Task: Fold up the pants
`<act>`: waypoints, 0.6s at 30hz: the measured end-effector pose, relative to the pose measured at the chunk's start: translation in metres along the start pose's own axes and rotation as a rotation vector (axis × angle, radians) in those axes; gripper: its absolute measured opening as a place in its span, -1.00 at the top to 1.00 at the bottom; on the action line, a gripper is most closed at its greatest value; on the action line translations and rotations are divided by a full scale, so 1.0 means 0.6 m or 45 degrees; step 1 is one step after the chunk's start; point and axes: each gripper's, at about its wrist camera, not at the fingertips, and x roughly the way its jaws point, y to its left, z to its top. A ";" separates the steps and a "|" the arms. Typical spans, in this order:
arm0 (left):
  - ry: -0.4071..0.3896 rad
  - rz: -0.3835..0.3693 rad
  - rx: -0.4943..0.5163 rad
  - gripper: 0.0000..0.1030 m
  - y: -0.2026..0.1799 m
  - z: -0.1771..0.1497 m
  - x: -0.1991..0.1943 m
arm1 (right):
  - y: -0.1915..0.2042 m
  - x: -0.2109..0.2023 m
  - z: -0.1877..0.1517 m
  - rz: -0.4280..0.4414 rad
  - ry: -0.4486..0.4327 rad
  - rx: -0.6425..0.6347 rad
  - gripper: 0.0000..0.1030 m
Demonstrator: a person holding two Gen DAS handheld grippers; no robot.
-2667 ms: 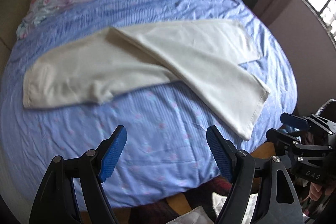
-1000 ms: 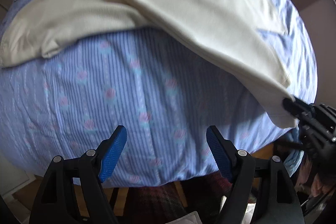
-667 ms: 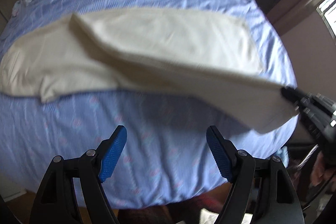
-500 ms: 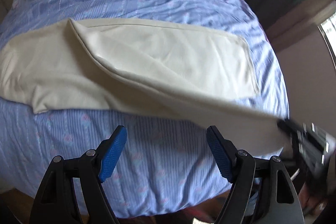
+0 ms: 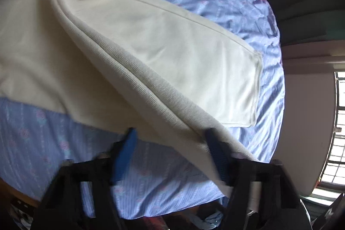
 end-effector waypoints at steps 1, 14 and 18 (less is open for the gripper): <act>0.011 -0.017 0.003 0.48 -0.004 0.005 0.003 | -0.003 -0.001 0.003 -0.002 -0.003 0.004 0.86; -0.102 -0.106 0.105 0.88 -0.090 0.087 -0.017 | -0.053 -0.015 0.080 -0.045 -0.101 0.012 0.88; -0.144 -0.122 0.093 0.88 -0.112 0.124 -0.023 | -0.080 -0.010 0.134 -0.051 -0.132 0.002 0.89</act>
